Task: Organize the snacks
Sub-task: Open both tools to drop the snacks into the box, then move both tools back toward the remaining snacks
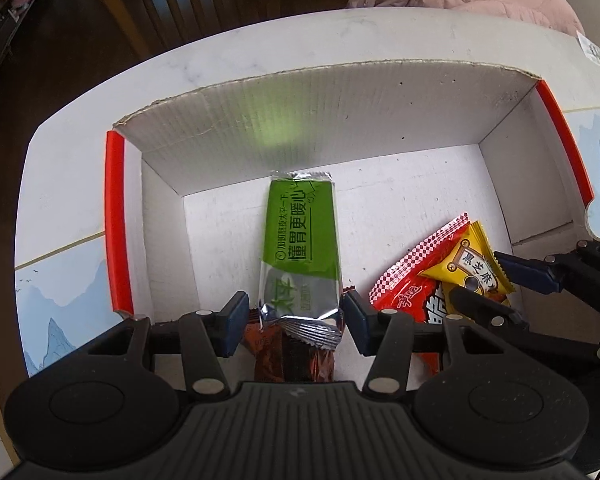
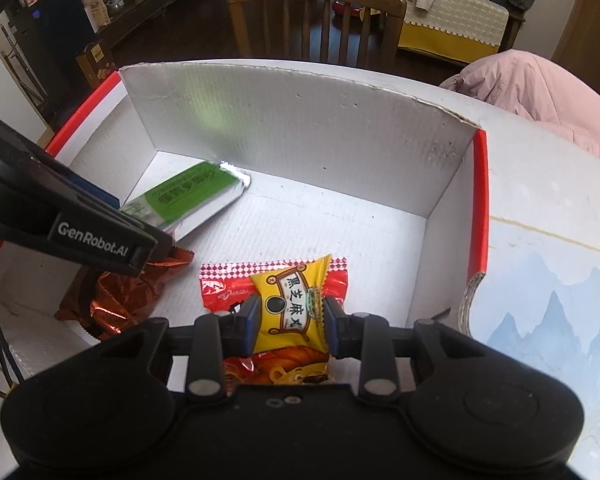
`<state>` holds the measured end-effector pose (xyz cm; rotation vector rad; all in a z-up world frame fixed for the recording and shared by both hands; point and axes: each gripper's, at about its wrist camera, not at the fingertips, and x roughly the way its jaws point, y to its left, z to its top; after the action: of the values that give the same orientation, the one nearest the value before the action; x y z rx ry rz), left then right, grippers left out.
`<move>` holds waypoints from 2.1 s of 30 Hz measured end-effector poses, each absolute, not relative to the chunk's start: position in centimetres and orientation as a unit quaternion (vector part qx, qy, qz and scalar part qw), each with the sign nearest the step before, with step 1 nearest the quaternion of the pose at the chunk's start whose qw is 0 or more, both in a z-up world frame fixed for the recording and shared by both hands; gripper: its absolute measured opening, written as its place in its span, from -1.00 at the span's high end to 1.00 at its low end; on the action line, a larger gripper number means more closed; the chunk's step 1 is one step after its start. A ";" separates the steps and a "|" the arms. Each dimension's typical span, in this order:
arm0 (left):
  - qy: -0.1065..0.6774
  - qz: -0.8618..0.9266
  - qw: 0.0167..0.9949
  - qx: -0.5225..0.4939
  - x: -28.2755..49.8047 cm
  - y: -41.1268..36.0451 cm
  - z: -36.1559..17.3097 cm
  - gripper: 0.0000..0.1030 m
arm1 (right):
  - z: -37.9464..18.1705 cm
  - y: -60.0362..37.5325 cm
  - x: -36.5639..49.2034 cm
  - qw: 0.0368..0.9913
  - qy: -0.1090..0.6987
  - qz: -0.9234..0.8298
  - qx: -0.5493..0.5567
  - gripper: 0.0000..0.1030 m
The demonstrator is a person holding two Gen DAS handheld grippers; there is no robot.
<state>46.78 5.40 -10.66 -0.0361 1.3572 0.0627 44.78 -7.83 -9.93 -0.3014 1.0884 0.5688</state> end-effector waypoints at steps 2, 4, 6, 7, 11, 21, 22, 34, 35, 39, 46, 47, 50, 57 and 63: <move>0.623 0.029 0.782 -0.019 46.6 5.5 -10.4 0.00 | -9.8 -8.0 44.8 0.809 0.507 0.264 -0.139 0.41; 0.617 0.029 0.786 -0.023 46.3 5.7 -10.0 -0.01 | -9.6 -8.3 44.8 0.811 0.505 0.262 -0.134 0.40; 0.610 0.030 0.791 -0.027 45.9 5.9 -9.6 -0.01 | -9.3 -8.6 44.7 0.815 0.501 0.264 -0.124 0.39; 0.606 0.030 0.794 -0.030 45.6 6.0 -9.3 -0.01 | -9.0 -8.8 44.6 0.816 0.499 0.267 -0.117 0.39; 0.591 0.027 0.805 -0.045 44.5 6.3 -7.9 -0.04 | -7.7 -9.3 44.0 0.821 0.493 0.271 -0.100 0.38; 0.539 0.019 0.840 -0.051 40.3 6.0 -3.9 -0.05 | -3.6 -10.6 40.8 0.841 0.451 0.291 -0.070 0.37; 0.533 0.016 0.844 -0.052 39.8 5.9 -3.5 -0.05 | -3.2 -10.7 40.4 0.843 0.446 0.293 -0.067 0.37; 0.458 -0.009 0.887 -0.058 33.1 4.8 1.2 -0.05 | 0.9 -12.1 34.9 0.864 0.379 0.326 -0.053 0.36; 0.453 -0.010 0.890 -0.058 32.5 4.7 1.5 -0.05 | 1.1 -12.2 34.4 0.866 0.375 0.327 -0.054 0.36; 0.429 -0.013 0.901 -0.060 30.1 4.5 2.5 -0.05 | 1.9 -12.9 32.7 0.870 0.361 0.331 -0.046 0.35; 0.396 -0.030 0.915 -0.064 24.9 3.9 4.0 -0.09 | 3.0 -13.9 29.6 0.876 0.335 0.344 -0.030 0.34; 0.391 -0.032 0.917 -0.066 24.2 3.8 4.1 -0.14 | 3.1 -14.0 29.1 0.879 0.330 0.344 -0.032 0.33; 0.378 -0.035 0.923 -0.065 22.2 3.8 4.2 -0.20 | 3.4 -14.2 27.7 0.883 0.318 0.344 -0.038 0.32; 0.364 -0.028 0.928 -0.077 18.2 4.7 3.6 -0.34 | 2.9 -15.0 25.0 0.887 0.309 0.340 -0.034 0.30; 0.370 -0.019 0.924 -0.095 15.5 5.7 2.3 -0.35 | 1.7 -15.8 23.0 0.883 0.323 0.339 -0.019 0.29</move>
<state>15.46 5.68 2.33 -0.1940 0.7599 -0.0387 23.00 -15.80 1.67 -0.0388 0.6730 0.7062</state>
